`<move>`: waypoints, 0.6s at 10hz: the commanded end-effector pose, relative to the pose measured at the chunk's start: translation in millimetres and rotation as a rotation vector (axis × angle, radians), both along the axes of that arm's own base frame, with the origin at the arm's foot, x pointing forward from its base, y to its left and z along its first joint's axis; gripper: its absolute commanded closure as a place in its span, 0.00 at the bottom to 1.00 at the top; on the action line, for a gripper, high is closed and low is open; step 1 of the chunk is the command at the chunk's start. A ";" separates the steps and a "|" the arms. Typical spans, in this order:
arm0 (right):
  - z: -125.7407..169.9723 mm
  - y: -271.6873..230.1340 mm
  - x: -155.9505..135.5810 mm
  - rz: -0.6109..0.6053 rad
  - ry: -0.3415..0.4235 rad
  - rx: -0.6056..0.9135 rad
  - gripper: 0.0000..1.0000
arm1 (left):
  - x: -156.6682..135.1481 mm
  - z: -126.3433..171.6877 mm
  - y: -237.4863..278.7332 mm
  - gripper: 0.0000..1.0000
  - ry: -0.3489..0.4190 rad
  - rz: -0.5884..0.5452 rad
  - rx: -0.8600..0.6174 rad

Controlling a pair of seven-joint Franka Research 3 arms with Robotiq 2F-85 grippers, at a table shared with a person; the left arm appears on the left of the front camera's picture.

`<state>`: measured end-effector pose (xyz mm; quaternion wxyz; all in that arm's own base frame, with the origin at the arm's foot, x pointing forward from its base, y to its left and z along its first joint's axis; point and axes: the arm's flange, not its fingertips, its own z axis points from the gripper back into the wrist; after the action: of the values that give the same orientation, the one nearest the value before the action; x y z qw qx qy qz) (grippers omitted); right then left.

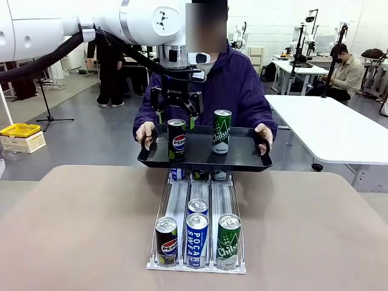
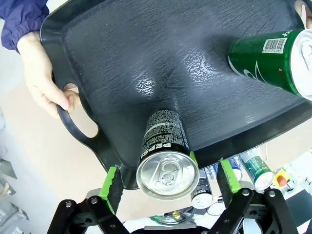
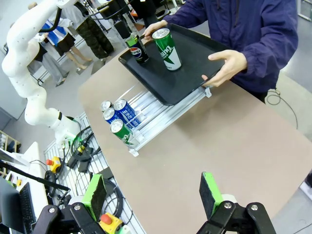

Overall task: Retrieve and hand over the desired beverage to the person.
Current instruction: Place the picked can on the Handle tray extended by the person.

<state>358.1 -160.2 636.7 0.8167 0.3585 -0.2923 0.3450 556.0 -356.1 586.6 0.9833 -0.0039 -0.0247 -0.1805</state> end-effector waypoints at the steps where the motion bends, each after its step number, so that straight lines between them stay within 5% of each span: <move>1: 0.2 0.9 2.1 0.009 -0.020 0.031 0.00 | 1.5 6.0 3.1 0.00 -0.009 -0.017 0.021; 3: 0.2 0.9 2.1 0.009 -0.020 0.031 0.00 | -11.9 13.3 17.4 0.00 -0.050 -0.054 0.013; 6: 0.2 0.9 2.1 0.009 -0.020 0.031 0.00 | -101.7 28.9 95.3 0.00 -0.095 -0.317 -0.092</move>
<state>358.4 -160.1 636.3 0.8167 0.3587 -0.2919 0.3451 510.2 -312.5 632.0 0.9568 -0.0146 -0.0627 -0.2836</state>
